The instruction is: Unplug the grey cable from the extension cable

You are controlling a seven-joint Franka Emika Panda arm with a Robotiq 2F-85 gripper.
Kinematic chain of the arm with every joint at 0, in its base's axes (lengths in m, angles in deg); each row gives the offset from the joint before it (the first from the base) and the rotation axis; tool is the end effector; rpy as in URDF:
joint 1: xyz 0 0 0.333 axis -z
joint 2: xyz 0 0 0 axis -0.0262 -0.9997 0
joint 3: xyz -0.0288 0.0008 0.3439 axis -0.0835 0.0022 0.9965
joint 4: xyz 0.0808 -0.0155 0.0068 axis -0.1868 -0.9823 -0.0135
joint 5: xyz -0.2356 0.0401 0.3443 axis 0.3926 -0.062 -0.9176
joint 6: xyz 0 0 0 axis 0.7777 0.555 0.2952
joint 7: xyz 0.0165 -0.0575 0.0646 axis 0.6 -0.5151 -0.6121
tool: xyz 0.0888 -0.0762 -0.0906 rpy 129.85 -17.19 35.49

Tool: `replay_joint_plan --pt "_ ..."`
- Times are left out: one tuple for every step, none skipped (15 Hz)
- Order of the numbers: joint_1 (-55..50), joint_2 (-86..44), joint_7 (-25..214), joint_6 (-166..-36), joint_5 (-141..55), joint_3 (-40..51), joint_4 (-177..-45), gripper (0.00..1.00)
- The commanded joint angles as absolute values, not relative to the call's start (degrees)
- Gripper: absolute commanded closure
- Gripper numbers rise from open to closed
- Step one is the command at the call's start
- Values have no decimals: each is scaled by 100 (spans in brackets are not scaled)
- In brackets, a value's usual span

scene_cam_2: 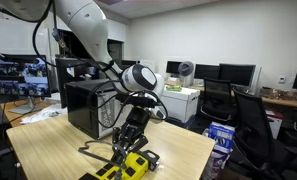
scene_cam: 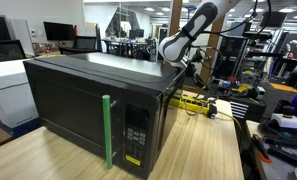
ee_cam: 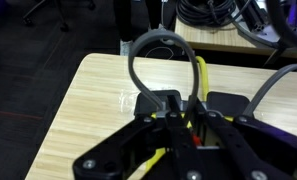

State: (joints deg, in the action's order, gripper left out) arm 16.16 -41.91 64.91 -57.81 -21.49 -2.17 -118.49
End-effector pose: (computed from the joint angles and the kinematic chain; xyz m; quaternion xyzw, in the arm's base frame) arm 0.4843 -0.3351 0.1707 0.8917 0.0503 -0.4459 0.0587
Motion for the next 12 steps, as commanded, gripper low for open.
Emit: replay_joint_plan --pt "1617 -4062 6593 -5700 -2032 -198 -12011 85" --pt "1618 -4070 6599 -5725 -2015 -202 -12012 67" --pt "1626 -4080 6599 -5727 -2028 -202 -11995 66" --pt "1626 -4084 6603 -5729 -2028 -202 -11986 60" --pt "1658 -4068 6546 -5720 -2002 -226 -11976 53" --pt "1661 -4062 6545 -5726 -1995 -230 -11980 47" --pt "1667 -4064 6543 -5721 -1985 -237 -11980 36" --pt "1669 -4068 6534 -5723 -1982 -236 -11980 29" --pt "1701 -4067 6438 -5739 -2008 -216 -11989 20" --pt "1734 -4071 6340 -5767 -2022 -195 -12012 15" --pt "1748 -4079 6274 -5781 -2011 -185 -12024 7" --pt "1779 -4107 6134 -5793 -1992 -168 -12029 2"
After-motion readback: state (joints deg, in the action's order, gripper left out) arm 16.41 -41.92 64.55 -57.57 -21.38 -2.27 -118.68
